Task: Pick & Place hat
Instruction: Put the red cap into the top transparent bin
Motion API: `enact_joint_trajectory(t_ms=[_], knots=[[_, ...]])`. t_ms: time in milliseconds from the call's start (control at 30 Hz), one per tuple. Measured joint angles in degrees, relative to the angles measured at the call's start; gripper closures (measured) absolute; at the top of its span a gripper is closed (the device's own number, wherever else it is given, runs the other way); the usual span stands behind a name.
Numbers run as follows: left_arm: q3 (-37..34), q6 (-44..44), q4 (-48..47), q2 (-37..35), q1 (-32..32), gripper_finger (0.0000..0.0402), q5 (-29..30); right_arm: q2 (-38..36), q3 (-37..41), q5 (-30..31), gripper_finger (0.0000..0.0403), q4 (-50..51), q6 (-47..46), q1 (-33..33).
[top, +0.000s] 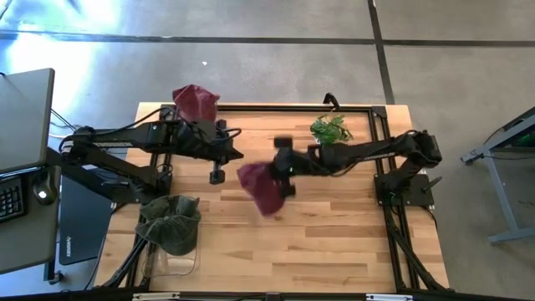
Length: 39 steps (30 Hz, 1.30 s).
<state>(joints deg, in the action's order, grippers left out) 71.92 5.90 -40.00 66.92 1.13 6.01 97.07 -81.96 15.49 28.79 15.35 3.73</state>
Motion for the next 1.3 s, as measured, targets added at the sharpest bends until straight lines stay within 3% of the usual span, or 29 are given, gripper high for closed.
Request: enact_joint_trajectory(t_ms=[100, 167, 300, 533, 600, 733, 933, 1033, 1133, 1300], knots=[[0.04, -1.81, -0.27, -0.3, -0.01, 0.0401, 2.73, -0.1, -0.04, 12.23, 0.0397, 0.04, 4.74, -2.01], [0.0, -3.58, -0.86, -1.21, 0.01, 0.0401, 3.64, -0.05, -0.03, 15.27, 0.0399, -0.2, 7.69, -3.01], [0.07, -5.1, -1.3, -3.99, -0.01, 0.0401, 3.64, 0.6, 0.26, 8.99, 0.0397, -2.48, 11.14, -3.22], [0.07, -7.16, -3.78, -5.16, -0.01, 0.0401, 3.62, 7.76, 4.61, -14.41, 0.0391, -9.91, 6.6, 0.24], [0.07, -7.79, -5.87, -5.16, -0.01, 0.0401, 3.1, 9.91, 6.33, -18.1, 0.0379, -12.04, 2.49, 0.79], [0.0, -7.79, -9.38, -4.79, -0.04, 0.0401, -3.76, 10.85, 8.34, -22.4, 0.0325, -14.58, -4.11, 0.74], [-4.0, -7.72, -8.99, -3.32, -0.05, 0.0401, -10.11, 6.02, 8.64, -25.49, 0.0228, -14.15, -13.97, -0.46], [-7.27, -8.16, -7.81, -2.2, -0.02, 0.0401, -12.88, 1.44, 8.61, -25.43, 0.0199, -8.78, -21.03, -0.77], [-10.09, -11.42, -3.55, -0.05, -0.07, 0.0401, -17.0, -3.25, 8.61, -23.9, 0.0189, 1.94, -27.13, -0.74], [-14.66, -23.32, 2.88, 6.99, -0.07, 0.0401, -19.73, -9.56, 8.64, -14.16, 0.0198, 17.82, -30.31, 0.37]])
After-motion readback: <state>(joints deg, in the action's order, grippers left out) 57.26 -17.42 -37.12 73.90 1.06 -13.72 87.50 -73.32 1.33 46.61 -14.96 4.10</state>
